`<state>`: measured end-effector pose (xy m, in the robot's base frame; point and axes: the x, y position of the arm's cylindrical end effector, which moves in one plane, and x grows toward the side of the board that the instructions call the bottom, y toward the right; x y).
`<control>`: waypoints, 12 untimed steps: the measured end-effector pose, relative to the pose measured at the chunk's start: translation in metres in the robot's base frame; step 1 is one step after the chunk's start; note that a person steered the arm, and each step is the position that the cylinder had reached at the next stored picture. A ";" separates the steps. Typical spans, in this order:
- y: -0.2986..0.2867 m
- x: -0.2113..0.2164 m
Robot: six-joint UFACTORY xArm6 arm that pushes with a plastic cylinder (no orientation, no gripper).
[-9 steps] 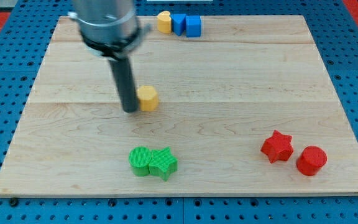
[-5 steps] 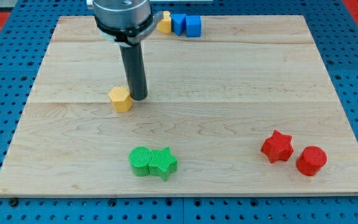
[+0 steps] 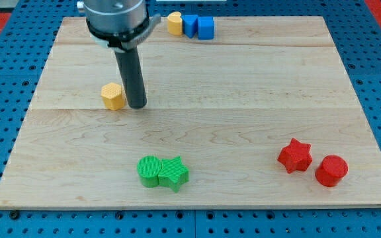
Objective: Slide yellow hexagon towards yellow heart
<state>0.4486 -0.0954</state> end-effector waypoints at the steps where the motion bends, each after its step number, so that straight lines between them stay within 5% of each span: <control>1: -0.050 -0.017; 4: -0.116 -0.047; 6: -0.050 -0.090; 9: -0.036 -0.206; 12: -0.028 -0.229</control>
<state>0.2195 -0.1230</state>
